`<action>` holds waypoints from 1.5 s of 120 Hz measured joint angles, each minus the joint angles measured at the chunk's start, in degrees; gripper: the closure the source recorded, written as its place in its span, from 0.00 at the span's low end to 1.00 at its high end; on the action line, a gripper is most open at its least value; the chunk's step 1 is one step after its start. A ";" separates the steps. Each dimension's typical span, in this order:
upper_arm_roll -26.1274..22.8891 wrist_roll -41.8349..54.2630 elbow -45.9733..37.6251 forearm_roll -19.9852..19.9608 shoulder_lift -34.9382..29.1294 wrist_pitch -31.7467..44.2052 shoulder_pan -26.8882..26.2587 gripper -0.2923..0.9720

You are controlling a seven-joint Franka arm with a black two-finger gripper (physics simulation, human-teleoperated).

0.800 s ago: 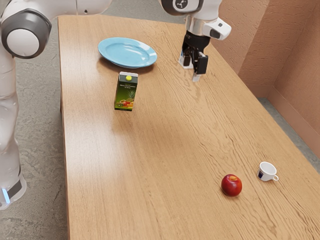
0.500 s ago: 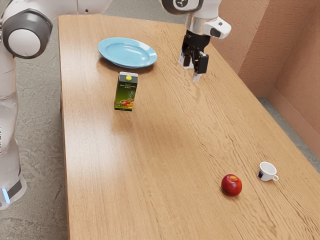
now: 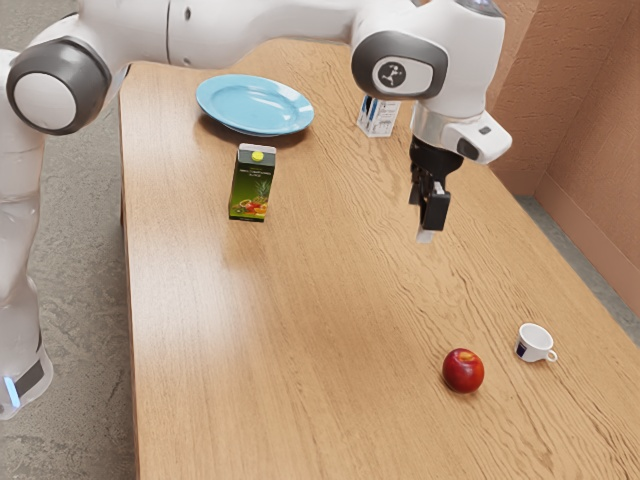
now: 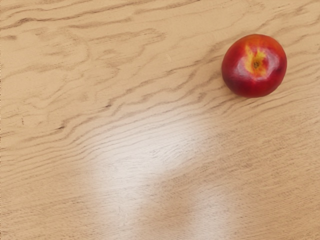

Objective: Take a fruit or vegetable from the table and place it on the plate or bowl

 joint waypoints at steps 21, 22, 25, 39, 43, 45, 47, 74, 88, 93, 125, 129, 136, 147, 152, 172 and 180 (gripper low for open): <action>-0.08 -0.12 0.35 0.28 1.60 1.23 -0.09 0.23; -0.08 -0.12 0.44 0.28 1.76 1.38 -0.09 0.23; -0.09 -0.13 0.93 0.26 2.34 1.83 -0.12 0.23; 0.00 -0.12 7.33 0.33 7.98 3.18 -0.86 0.23; 0.07 -0.11 11.45 0.35 11.29 3.02 -1.14 0.23; 0.19 -0.11 13.70 0.36 13.11 2.86 -1.38 0.23; 0.43 -0.10 15.73 0.38 14.80 2.70 -1.73 0.23; 6.48 0.03 24.06 0.24 24.75 1.21 -6.66 0.23; 6.57 0.05 20.30 -0.67 25.48 2.46 -6.62 0.23; 6.63 0.06 19.14 -1.17 25.56 3.16 -6.62 0.23; 6.60 0.09 18.24 -2.74 25.25 5.47 -8.81 0.23; 6.60 0.08 18.22 -2.83 25.26 5.60 -9.17 0.23; 6.60 0.08 18.20 -2.93 25.34 5.79 -9.68 0.23; 6.67 0.08 18.15 -3.02 25.48 6.00 -10.21 0.23; 6.68 0.08 18.12 -3.02 25.56 6.07 -10.45 0.23; 6.68 0.10 17.94 -3.07 26.71 7.05 -10.98 0.23; 6.68 0.10 17.93 -3.11 27.45 7.33 -11.09 0.23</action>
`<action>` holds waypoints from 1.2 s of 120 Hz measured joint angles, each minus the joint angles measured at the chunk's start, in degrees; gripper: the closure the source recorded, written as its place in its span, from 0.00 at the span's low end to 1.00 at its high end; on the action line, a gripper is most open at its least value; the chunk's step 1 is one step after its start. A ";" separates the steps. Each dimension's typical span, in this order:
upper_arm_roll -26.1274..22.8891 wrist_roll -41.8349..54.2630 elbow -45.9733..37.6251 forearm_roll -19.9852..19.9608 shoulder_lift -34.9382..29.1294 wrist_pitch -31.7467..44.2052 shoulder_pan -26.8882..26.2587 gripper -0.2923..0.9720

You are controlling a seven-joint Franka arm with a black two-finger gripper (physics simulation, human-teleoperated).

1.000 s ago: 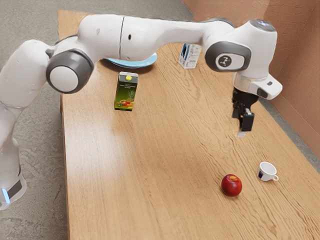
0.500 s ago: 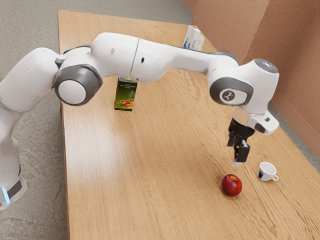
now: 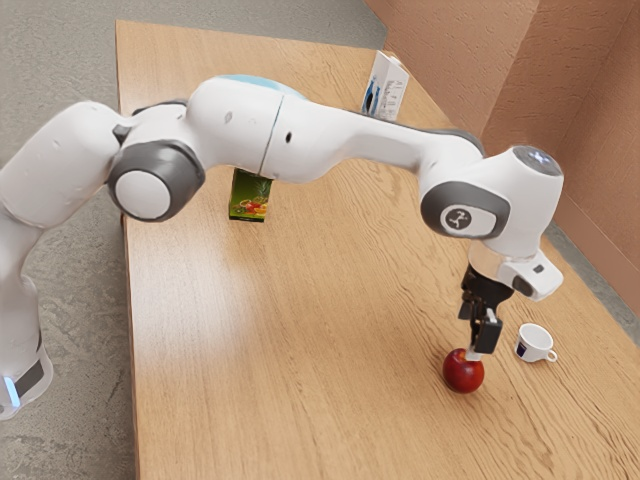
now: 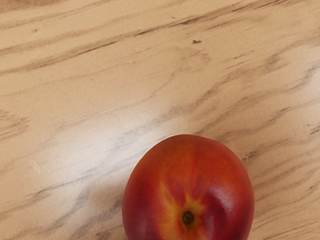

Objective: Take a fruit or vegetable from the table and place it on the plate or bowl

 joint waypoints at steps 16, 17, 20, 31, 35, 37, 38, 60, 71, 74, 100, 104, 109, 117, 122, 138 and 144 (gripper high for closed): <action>-0.07 0.02 0.00 -0.06 1.17 0.60 -0.10 0.23; -0.07 0.02 0.00 -0.06 1.25 0.65 -0.11 0.23; -0.05 0.02 -0.01 -0.06 1.41 0.77 -0.11 0.23; -0.07 0.04 0.00 -0.07 1.69 1.13 -0.11 0.23; -0.08 0.05 0.00 -0.08 1.82 1.23 -0.11 0.23; -0.08 0.05 0.00 -0.08 1.92 1.28 -0.11 0.23; -0.08 0.05 0.00 -0.08 1.97 1.30 -0.11 0.23; -0.08 0.10 0.00 -0.12 3.33 1.92 -0.41 0.23; -0.08 0.11 0.06 -0.18 4.01 2.25 -0.85 0.23; -0.08 0.12 0.07 -0.20 4.13 2.36 -0.96 0.23; -0.08 0.15 0.12 -0.25 5.18 3.40 -1.32 0.23; -0.08 0.15 0.13 -0.25 5.23 3.54 -1.33 0.23; -0.08 0.16 0.12 -0.25 5.26 3.68 -1.34 0.24; -0.08 0.16 0.14 -0.26 5.42 3.86 -1.31 0.25; -0.08 0.17 0.15 -0.26 5.59 3.95 -1.29 0.27; -0.08 0.18 0.17 -0.25 6.15 4.16 -1.26 0.42; -0.09 0.17 0.17 -0.18 6.24 4.22 -1.25 0.47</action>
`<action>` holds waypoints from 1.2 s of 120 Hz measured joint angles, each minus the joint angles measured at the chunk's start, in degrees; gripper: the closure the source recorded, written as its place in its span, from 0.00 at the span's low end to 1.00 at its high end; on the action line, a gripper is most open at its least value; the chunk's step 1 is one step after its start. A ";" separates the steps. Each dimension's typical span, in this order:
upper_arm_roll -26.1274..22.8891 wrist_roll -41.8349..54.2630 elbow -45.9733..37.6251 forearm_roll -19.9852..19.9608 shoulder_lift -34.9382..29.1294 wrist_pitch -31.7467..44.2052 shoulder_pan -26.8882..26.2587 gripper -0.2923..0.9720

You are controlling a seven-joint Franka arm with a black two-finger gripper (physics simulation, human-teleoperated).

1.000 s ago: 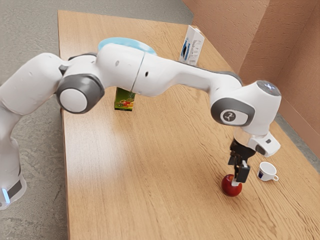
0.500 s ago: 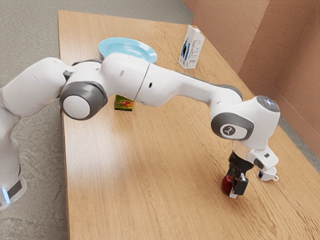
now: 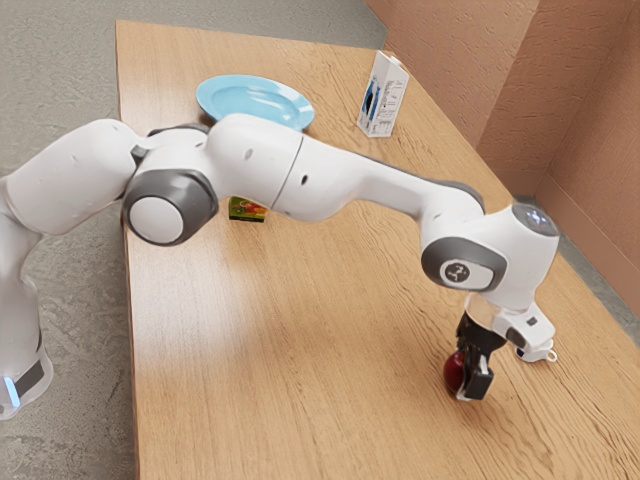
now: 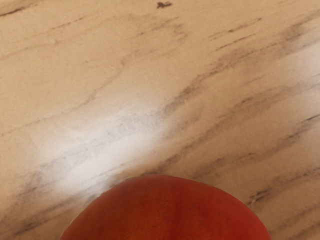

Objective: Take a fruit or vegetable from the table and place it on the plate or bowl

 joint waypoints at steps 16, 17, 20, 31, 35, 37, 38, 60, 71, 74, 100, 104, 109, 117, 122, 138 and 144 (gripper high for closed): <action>-0.01 -0.09 -0.07 0.28 -0.08 0.08 0.08 0.50; -0.01 -0.10 -0.07 0.30 -0.09 0.08 0.08 0.50; -0.02 -0.12 -0.07 0.33 -0.14 0.08 0.11 0.50; -0.02 -0.20 -0.08 0.46 -0.40 -0.03 0.22 0.50; -0.02 -0.23 -0.08 0.53 -0.70 -0.10 0.24 0.50; -0.02 -0.24 -0.08 0.58 -0.96 -0.14 0.25 0.50; -0.02 -0.25 -0.08 0.60 -1.12 -0.17 0.25 0.50; 3.92 -0.34 0.85 0.89 -9.00 -2.90 2.02 0.51; 5.87 -0.35 1.70 0.92 -13.03 -6.05 8.75 0.51; 7.12 -0.35 2.26 0.92 -13.71 -7.10 10.35 0.51; 13.16 -0.39 4.48 0.20 -14.13 -11.73 26.92 0.51; 13.21 -0.40 4.47 -0.05 -13.80 -11.85 29.69 0.51; 13.24 -0.41 4.37 -0.41 -13.33 -11.87 32.93 0.51; 13.24 -0.40 3.95 -0.97 -12.68 -11.66 37.97 0.51; 13.24 -0.38 3.84 -1.19 -12.08 -11.47 41.03 0.51; 13.15 -0.26 3.73 -1.91 -10.55 -10.57 50.24 0.51; 13.11 -0.11 3.72 -2.12 -9.78 -10.28 53.13 0.51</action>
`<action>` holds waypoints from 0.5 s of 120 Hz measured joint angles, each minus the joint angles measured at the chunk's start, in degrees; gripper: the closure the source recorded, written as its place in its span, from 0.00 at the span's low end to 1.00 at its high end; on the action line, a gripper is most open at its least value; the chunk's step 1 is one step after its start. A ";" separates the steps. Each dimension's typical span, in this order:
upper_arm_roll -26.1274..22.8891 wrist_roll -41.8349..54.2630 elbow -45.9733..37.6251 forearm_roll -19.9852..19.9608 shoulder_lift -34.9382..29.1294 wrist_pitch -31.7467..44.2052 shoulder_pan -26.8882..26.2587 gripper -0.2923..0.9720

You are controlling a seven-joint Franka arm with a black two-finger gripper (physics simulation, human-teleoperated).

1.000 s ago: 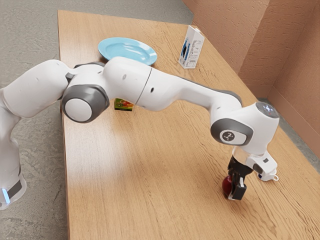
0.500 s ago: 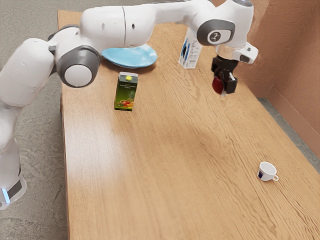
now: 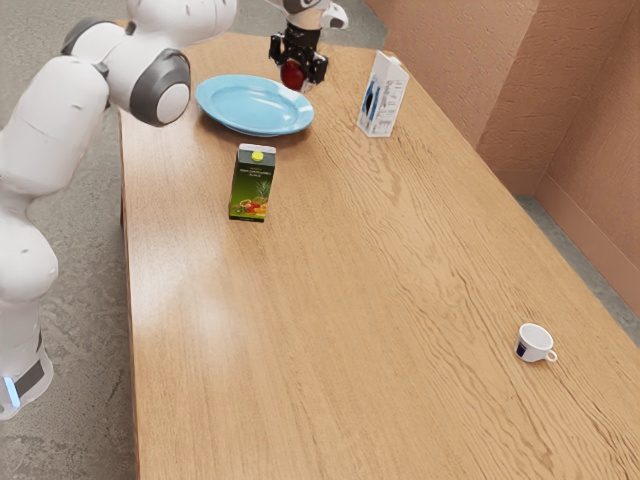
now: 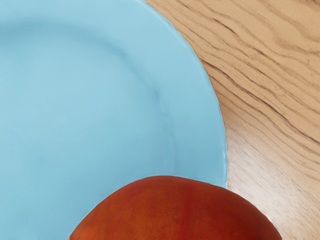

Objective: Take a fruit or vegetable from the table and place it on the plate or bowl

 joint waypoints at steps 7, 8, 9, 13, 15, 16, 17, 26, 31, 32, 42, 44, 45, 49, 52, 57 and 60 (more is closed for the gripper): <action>-0.02 0.16 -0.06 -0.19 0.87 0.25 2.55 0.51; -0.02 0.18 -0.06 -0.21 0.97 0.29 2.84 0.51; -0.02 0.20 -0.07 -0.24 1.05 0.31 3.11 0.51; -0.02 0.28 -0.10 -0.43 1.28 0.42 3.92 0.51; -0.03 0.32 -0.11 -0.54 1.35 0.47 4.24 0.51; -0.03 0.34 -0.11 -0.59 1.38 0.49 4.39 0.51; -0.03 0.36 -0.11 -0.63 1.40 0.51 4.52 0.51; -0.03 0.52 -0.10 -0.92 1.63 0.67 5.12 0.51; -0.04 0.60 -0.10 -1.00 1.81 0.81 5.23 0.51; -0.04 0.62 -0.10 -1.02 1.84 0.83 5.24 0.51; -0.04 0.87 -0.10 -1.07 1.91 1.05 5.30 0.47; -0.03 1.00 -0.12 -1.10 1.90 1.10 5.31 0.44; -0.03 1.07 -0.13 -1.11 1.90 1.15 5.32 0.43; -0.02 1.36 -0.57 -1.13 1.86 1.58 5.36 0.39; -0.02 1.56 -0.83 -1.16 1.84 1.94 5.37 0.36; -0.02 1.85 -1.10 -1.21 1.82 2.46 5.61 0.33; -0.01 2.01 -1.21 -1.26 1.81 2.71 5.74 0.31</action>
